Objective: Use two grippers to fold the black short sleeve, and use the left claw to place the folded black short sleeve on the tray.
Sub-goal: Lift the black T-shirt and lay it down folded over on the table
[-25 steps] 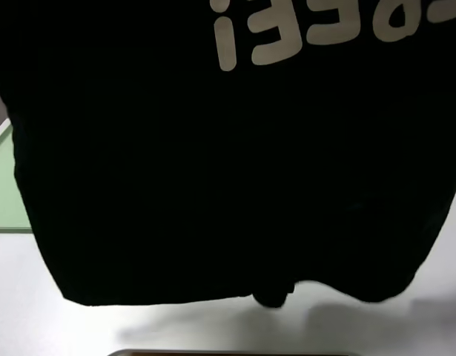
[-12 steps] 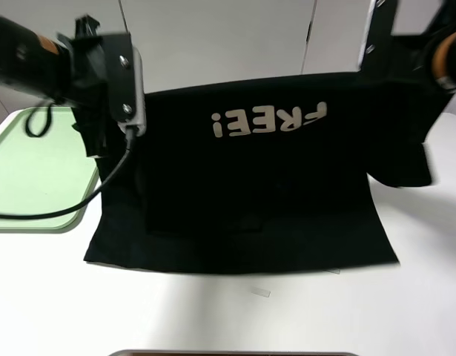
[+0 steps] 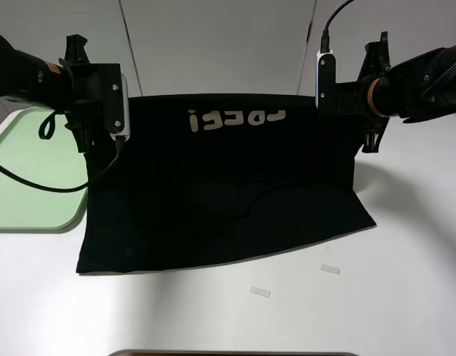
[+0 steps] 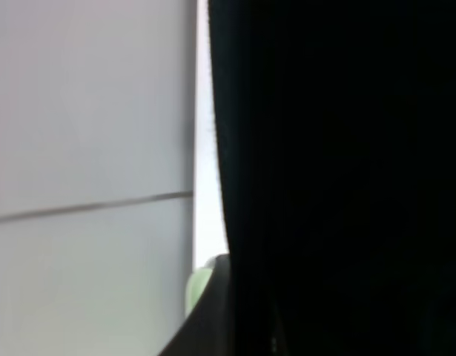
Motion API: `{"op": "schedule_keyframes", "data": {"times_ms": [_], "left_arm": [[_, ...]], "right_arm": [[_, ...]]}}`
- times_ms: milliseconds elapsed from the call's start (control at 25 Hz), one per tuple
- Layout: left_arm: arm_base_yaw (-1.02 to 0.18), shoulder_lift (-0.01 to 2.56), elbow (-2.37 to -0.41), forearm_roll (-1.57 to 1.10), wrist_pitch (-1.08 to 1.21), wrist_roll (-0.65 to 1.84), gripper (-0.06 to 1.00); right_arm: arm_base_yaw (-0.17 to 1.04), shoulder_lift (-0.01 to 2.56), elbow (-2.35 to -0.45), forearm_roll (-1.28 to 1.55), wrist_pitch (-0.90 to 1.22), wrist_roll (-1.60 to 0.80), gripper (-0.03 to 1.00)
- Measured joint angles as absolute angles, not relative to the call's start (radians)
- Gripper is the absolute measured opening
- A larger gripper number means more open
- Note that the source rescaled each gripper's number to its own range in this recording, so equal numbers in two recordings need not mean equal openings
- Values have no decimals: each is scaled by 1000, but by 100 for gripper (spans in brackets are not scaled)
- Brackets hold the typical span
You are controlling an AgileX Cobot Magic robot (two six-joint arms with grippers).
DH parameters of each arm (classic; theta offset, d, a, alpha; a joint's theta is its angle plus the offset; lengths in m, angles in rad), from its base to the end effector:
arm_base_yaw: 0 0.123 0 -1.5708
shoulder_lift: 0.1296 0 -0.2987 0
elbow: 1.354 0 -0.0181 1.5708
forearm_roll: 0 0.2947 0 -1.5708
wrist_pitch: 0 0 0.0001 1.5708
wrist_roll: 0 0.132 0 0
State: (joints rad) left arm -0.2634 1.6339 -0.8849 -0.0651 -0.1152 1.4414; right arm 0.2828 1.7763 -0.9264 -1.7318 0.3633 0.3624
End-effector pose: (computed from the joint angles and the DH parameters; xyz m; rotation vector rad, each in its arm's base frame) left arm 0.3995 -0.1067 0.1806 1.5988 1.4979 0.6575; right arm 0.4145 0.0721 0.1348 -1.6422 1.7708 -0.9545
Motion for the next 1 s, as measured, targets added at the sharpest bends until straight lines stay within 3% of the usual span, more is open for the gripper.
{"op": "schedule_keyframes", "data": {"times_ms": [200, 480, 760, 1000], "left_arm": [[-263, 1634, -886, -63, -33, 1569, 0], [-260, 1660, -890, -76, 357, 1775, 0], [-260, 1676, -890, -58, 558, 1788, 0], [-260, 1678, -890, -74, 742, 1767, 1]], "right_arm": [[256, 1799, -945, -1733, 297, 364, 0], [248, 1800, -905, -1733, 194, 182, 0], [244, 1800, -724, -1718, 103, -157, 0], [244, 1800, -683, -1645, 58, -200, 0]]}}
